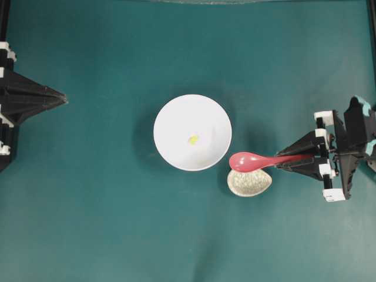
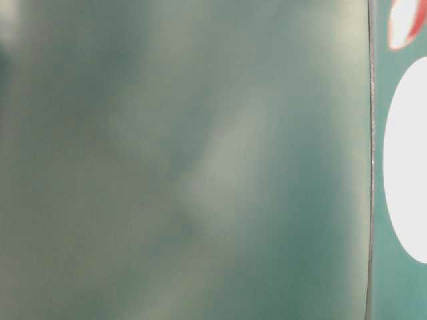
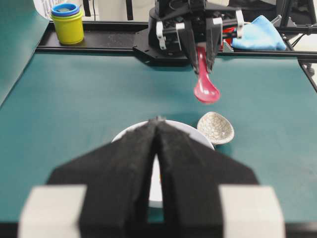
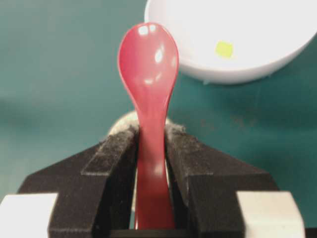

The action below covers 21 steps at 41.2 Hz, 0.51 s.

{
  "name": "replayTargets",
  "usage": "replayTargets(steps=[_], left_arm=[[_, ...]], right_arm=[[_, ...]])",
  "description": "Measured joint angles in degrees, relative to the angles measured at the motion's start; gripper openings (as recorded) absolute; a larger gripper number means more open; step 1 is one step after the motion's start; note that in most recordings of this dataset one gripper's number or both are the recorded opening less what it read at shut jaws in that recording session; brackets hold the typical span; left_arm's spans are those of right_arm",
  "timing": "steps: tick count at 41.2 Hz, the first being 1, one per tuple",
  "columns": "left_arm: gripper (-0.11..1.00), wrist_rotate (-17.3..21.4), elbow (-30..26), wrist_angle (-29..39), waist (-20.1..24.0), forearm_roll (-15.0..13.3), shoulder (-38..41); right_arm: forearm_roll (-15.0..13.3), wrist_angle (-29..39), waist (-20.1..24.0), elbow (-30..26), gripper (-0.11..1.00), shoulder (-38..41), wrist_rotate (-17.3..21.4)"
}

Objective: Scoop the yellow hexagonal prism block from the bowl with a spoon using the right arm.
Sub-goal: 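Carry the spoon left over the white bowl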

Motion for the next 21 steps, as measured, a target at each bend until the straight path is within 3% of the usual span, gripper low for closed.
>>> replayTargets(steps=[9, 21], left_arm=[[0.03, 0.00, 0.00, -0.09, 0.00, 0.00, 0.00], [0.03, 0.00, 0.00, -0.09, 0.00, 0.00, 0.00]], right_arm=[[0.00, 12.48, -7.21, -3.69, 0.26, -6.50, -2.99], [-0.53, 27.69, -17.23, -9.58, 0.25, -7.82, -3.52]])
